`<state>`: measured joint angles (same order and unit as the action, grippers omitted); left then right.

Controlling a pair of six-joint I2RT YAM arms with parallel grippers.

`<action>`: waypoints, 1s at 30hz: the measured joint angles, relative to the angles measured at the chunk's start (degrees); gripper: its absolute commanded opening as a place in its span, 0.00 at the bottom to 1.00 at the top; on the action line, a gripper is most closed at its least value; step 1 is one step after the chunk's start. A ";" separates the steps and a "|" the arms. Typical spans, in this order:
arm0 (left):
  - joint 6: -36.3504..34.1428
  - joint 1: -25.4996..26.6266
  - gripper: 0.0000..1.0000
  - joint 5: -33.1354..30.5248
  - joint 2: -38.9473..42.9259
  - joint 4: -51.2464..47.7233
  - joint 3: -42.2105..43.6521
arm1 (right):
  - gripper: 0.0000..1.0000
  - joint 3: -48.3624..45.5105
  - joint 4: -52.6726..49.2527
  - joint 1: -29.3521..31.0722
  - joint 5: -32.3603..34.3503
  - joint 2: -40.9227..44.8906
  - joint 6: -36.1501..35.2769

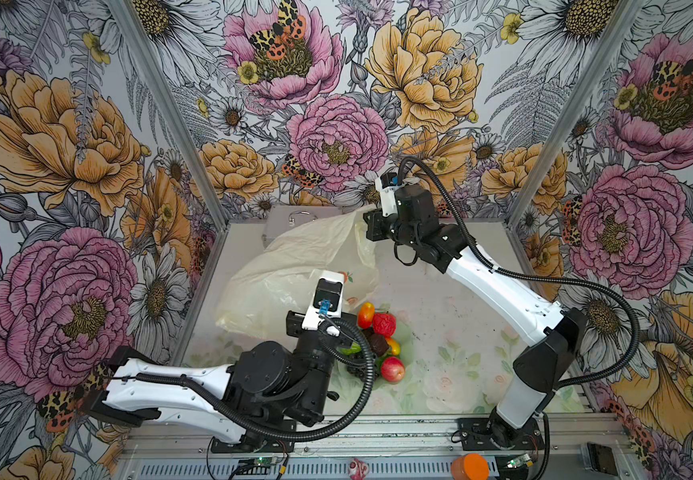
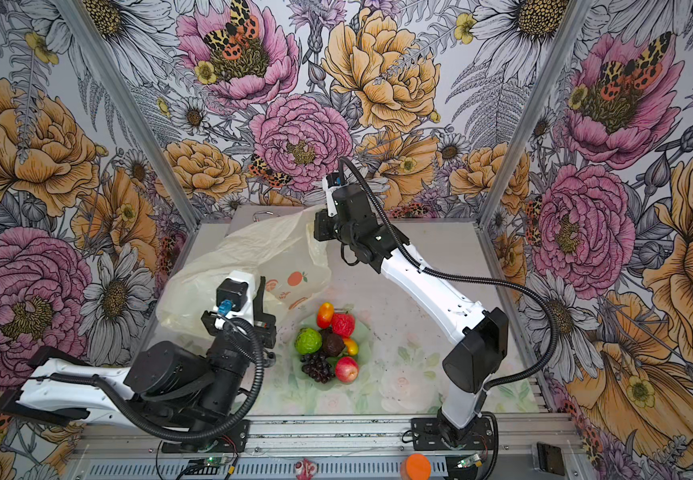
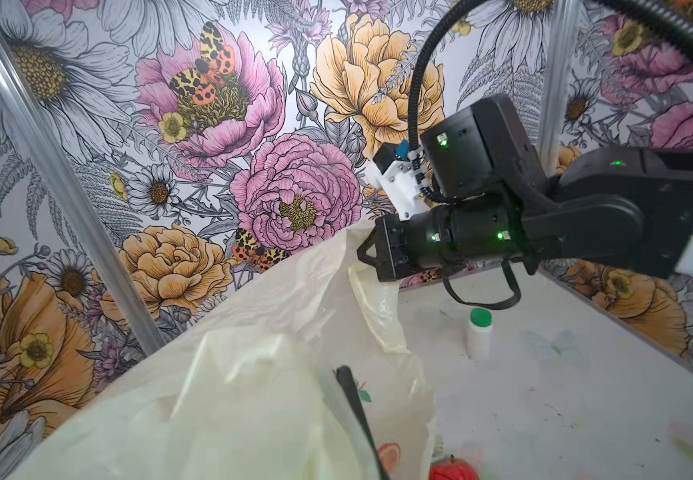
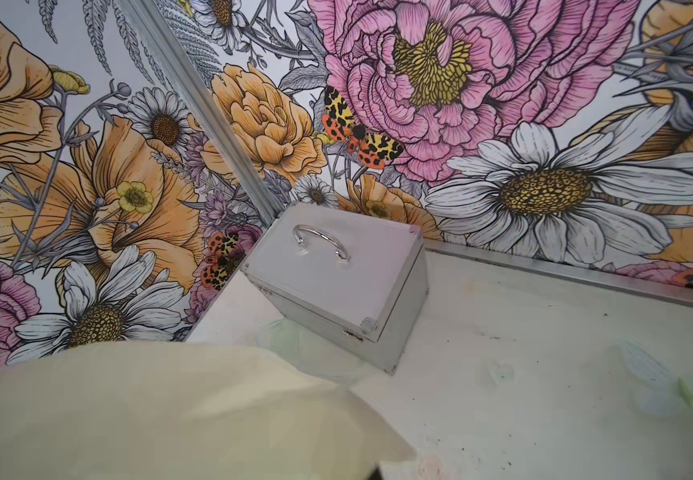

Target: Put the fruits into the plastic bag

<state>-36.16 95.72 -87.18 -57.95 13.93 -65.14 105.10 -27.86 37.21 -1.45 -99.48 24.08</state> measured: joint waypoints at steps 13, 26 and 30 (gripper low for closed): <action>26.60 -35.19 0.00 33.57 -19.37 -42.14 -39.10 | 0.00 1.70 -0.13 -3.39 -1.46 0.00 2.25; 35.91 -65.09 0.00 60.81 -38.29 -73.94 -86.40 | 0.00 58.75 -1.11 -7.56 1.64 -14.49 2.45; 31.93 -62.51 0.00 61.44 -29.42 -70.82 -83.65 | 0.00 61.66 1.25 -7.39 -0.70 -11.89 2.43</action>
<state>-4.23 33.21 -25.74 -87.37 -56.88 -148.79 166.76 -26.61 29.82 -2.15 -111.37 26.50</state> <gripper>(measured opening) 0.047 0.042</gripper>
